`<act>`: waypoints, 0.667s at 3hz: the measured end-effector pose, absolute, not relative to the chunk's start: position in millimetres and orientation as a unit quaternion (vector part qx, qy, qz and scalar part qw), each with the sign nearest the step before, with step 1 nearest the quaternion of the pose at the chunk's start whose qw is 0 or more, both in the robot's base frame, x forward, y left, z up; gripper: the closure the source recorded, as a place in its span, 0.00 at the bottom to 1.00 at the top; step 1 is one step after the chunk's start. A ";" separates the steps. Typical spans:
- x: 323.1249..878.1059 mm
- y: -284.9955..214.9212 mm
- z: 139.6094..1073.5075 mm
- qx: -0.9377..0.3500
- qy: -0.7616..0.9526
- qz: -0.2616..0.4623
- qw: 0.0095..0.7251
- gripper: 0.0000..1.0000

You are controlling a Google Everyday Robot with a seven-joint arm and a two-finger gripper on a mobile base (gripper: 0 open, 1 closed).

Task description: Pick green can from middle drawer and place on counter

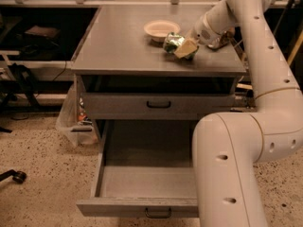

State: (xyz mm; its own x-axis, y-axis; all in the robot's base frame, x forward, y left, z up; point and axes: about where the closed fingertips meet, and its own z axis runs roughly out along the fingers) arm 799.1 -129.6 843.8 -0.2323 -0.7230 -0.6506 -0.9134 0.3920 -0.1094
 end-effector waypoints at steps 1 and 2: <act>797.6 -128.9 847.9 -0.531 0.771 0.149 0.320 1.00; 797.6 -128.8 847.9 -0.531 0.771 0.149 0.320 0.82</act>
Offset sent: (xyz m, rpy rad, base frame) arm 0.0000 0.0000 0.0049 0.0000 0.0000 0.0000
